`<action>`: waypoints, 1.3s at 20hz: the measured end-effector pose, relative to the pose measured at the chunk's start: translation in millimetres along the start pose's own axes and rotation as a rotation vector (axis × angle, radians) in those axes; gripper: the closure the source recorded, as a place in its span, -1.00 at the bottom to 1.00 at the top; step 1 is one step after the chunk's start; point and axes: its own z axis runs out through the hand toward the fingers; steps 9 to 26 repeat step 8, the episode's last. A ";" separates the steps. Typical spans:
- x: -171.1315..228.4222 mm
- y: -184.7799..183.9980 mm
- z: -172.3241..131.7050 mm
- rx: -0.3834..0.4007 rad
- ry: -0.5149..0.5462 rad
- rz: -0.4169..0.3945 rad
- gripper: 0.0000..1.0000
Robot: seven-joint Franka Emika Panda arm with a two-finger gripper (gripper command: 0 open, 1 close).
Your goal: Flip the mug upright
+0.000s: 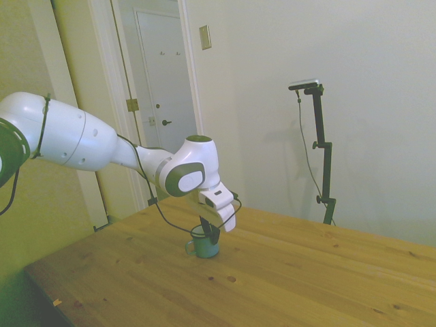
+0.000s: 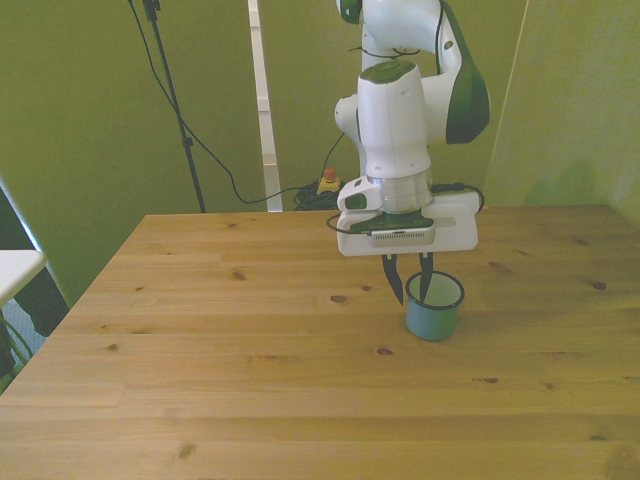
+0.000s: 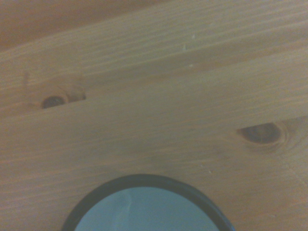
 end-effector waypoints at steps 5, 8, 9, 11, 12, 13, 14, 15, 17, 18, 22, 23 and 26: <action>-24.6 4.8 -77.2 0.021 0.086 -0.021 -1.00; -56.3 10.4 -104.5 -0.011 0.194 -0.003 -1.00; -56.3 10.4 -104.5 -0.011 0.194 -0.003 -1.00; -56.3 10.4 -104.5 -0.011 0.194 -0.003 -1.00; -56.3 10.4 -104.5 -0.011 0.194 -0.003 -1.00; -56.3 10.4 -104.5 -0.011 0.194 -0.003 -1.00; -56.3 10.4 -104.5 -0.011 0.194 -0.003 -1.00; -56.3 10.4 -104.5 -0.011 0.194 -0.003 -1.00; -56.3 10.4 -104.5 -0.011 0.194 -0.003 -1.00; -56.3 10.4 -104.5 -0.011 0.194 -0.003 -1.00; -56.3 10.4 -104.5 -0.011 0.194 -0.003 -1.00; -56.3 10.4 -104.5 -0.011 0.194 -0.003 -1.00; -56.3 10.4 -104.5 -0.011 0.194 -0.003 -1.00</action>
